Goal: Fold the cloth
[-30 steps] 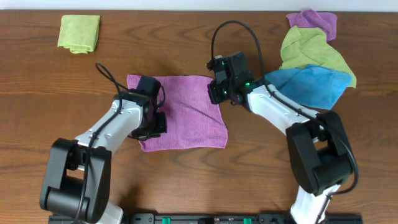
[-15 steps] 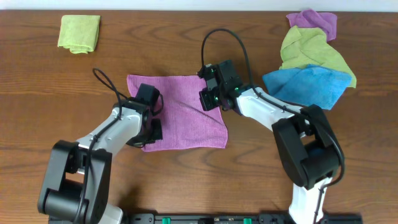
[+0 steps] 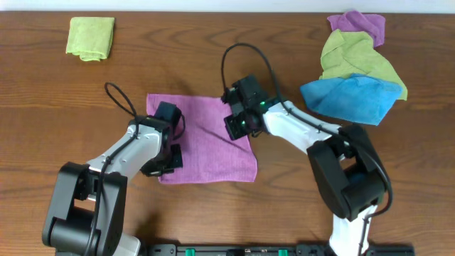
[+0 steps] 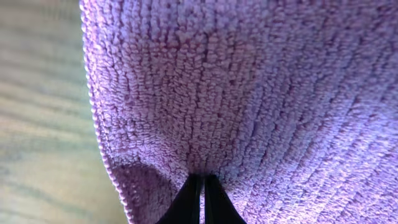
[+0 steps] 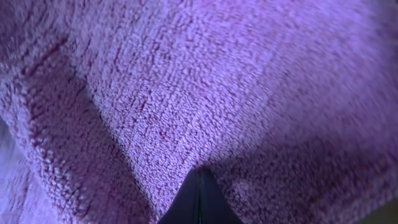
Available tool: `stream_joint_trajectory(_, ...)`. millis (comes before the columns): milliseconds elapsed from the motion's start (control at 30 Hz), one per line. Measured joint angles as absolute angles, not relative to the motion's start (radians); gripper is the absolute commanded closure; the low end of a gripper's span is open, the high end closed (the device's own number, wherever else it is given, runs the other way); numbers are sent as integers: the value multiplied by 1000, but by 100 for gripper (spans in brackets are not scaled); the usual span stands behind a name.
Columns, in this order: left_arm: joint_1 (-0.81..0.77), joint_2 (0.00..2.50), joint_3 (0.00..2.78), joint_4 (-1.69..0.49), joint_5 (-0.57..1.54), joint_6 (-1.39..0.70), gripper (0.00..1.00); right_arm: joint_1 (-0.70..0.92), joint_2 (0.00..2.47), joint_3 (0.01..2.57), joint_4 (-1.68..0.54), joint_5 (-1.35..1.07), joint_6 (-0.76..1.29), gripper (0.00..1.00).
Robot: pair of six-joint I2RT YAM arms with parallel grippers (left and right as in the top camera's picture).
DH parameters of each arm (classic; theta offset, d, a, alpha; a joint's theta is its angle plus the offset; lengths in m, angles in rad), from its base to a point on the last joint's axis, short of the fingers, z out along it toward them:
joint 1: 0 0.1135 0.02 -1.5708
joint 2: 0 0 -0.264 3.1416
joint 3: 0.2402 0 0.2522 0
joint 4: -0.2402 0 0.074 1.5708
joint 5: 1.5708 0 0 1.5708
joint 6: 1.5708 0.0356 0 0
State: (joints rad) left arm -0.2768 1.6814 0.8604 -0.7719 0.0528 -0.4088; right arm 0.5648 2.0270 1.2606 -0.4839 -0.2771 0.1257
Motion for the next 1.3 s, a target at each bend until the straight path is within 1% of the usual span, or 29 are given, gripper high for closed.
stream_joint_trajectory(100,-277,1681,858,-789,52,-420,94,599,2024,1262,-511,-277,130,99)
stream_joint_trajectory(233,-277,1681,858,-789,52,-422,94,598,2022,1266,-524,-280,150,99)
stream_joint_trajectory(433,-277,1681,858,-789,52,-422,94,558,2021,1295,-540,-238,148,99)
stream_joint_trajectory(733,-277,1681,858,-789,52,-422,94,486,2020,1316,-474,-126,141,99)
stream_joint_trajectory(1300,-277,1681,858,-787,52,-422,94,516,2026,1333,-431,-224,109,99)
